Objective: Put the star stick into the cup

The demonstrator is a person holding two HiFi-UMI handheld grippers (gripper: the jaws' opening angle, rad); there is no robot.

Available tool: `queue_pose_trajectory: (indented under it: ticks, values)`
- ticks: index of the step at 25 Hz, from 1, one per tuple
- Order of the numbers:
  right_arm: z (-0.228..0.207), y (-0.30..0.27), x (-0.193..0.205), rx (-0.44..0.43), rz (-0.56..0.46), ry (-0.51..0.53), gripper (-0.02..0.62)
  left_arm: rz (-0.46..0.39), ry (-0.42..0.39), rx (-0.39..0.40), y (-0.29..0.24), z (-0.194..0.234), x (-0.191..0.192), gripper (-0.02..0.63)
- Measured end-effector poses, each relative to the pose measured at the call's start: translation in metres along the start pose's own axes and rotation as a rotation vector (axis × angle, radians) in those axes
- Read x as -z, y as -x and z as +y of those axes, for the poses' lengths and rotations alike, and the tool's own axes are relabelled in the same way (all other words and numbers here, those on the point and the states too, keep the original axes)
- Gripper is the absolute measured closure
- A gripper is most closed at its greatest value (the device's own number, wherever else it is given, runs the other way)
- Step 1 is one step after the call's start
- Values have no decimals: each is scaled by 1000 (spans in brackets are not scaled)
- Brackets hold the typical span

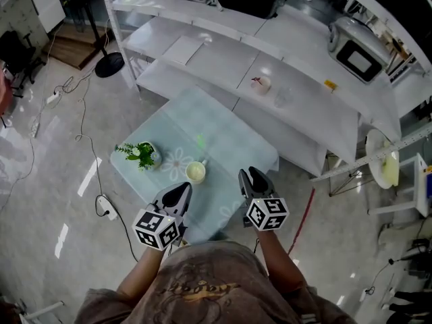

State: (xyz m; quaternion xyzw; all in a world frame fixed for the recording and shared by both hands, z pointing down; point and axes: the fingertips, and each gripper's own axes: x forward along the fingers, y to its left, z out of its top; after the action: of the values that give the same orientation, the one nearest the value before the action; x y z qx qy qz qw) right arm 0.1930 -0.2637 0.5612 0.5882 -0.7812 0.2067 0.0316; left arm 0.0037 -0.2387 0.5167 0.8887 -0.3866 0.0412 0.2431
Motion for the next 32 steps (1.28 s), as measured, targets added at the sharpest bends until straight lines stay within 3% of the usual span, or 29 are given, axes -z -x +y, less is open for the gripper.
queue_pose_trajectory:
  ticks: [8,13,22,32]
  values:
    - [25,47,-19,-25,0,135,471,-11,-42,30,3,-18,-5,586]
    - [38,71,-25,-41,-18,177,503,-28,-77,27,6,-20,-9,586]
    - [51,88,-22,-50,-52,201,594,-53,-112,-7,18,-14,-14,586]
    - [53,83,-12,-38,-79,177,594,-67,-133,-58,31,4,-12,586]
